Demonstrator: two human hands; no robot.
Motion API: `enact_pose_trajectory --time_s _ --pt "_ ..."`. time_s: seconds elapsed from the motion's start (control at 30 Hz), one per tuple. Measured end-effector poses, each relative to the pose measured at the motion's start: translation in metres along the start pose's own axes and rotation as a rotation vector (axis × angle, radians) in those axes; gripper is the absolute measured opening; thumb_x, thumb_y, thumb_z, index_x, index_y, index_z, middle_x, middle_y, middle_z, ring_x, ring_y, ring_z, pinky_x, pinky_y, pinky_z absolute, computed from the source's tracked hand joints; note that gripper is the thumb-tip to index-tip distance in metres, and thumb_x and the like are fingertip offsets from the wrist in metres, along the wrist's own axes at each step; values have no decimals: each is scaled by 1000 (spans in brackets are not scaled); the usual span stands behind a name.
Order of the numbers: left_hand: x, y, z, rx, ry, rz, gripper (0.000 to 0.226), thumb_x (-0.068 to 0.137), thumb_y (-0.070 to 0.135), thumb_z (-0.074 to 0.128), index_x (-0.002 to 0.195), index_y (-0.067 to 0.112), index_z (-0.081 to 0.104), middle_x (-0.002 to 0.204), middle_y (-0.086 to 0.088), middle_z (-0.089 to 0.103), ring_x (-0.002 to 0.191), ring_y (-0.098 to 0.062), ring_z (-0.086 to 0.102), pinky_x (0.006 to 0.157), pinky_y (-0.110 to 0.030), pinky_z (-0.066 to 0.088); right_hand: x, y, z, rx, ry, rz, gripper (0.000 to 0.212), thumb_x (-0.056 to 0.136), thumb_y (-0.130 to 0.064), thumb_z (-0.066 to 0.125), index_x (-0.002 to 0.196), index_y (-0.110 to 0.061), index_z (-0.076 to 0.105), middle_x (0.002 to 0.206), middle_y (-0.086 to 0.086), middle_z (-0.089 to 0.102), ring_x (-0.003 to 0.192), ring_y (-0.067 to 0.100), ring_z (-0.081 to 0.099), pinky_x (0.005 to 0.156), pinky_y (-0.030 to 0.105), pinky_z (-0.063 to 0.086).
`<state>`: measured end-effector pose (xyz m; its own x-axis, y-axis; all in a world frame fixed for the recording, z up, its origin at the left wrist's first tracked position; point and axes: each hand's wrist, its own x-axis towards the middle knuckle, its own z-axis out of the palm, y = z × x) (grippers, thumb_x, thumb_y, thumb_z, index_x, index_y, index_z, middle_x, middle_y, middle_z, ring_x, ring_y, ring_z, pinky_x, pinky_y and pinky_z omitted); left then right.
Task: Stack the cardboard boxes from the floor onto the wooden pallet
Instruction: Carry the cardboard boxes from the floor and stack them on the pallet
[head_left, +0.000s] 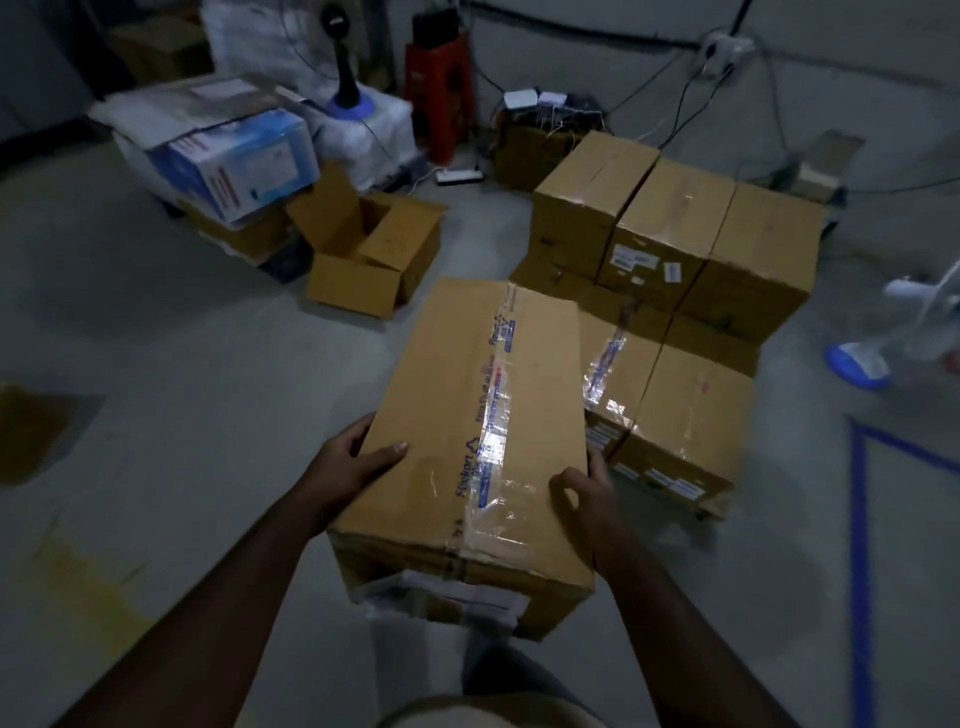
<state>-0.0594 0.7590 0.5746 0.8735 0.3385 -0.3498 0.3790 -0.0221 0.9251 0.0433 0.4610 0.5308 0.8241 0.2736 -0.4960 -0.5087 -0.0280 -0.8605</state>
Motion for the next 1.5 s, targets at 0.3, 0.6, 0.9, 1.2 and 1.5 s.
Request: enact_pose_trajectory --time_s 0.3,0.6,0.9,1.2,1.5 --pt "205 83 -8 53 -66 -14 47 88 30 78 133 30 64 117 6 75 101 -19 74 80 -38 62 170 -103 17 35 61 -24 70 91 -8 65 153 -28 38 131 12 63 116 34 62 93 47 55" --pt "441 111 -39 165 -271 -46 48 91 22 76 135 24 58 119 1 73 98 -17 74 72 -30 60 329 -157 63 18 181 -22 67 91 -13 72 147 -39 45 130 5 67 115 29 69 87 44 61" --pt "630 109 -3 310 -288 -140 57 91 16 75 141 20 48 124 -4 66 104 -22 66 88 -43 56 483 -195 67 -43 359 82 70 98 -13 62 155 -43 33 142 3 58 121 28 62 98 58 56" --pt "745 69 61 404 -288 -155 66 89 21 75 144 27 40 130 6 61 117 -20 63 97 -43 53 608 -172 17 -51 476 107 74 100 -5 61 161 -31 28 158 7 44 137 29 47 104 46 45" --pt "793 32 96 455 -256 -210 80 87 22 79 153 21 33 141 -1 58 121 -21 61 101 -44 52 665 -132 -7 -82 496 210 73 103 -6 58 164 -26 22 162 3 37 141 21 42 111 41 40"
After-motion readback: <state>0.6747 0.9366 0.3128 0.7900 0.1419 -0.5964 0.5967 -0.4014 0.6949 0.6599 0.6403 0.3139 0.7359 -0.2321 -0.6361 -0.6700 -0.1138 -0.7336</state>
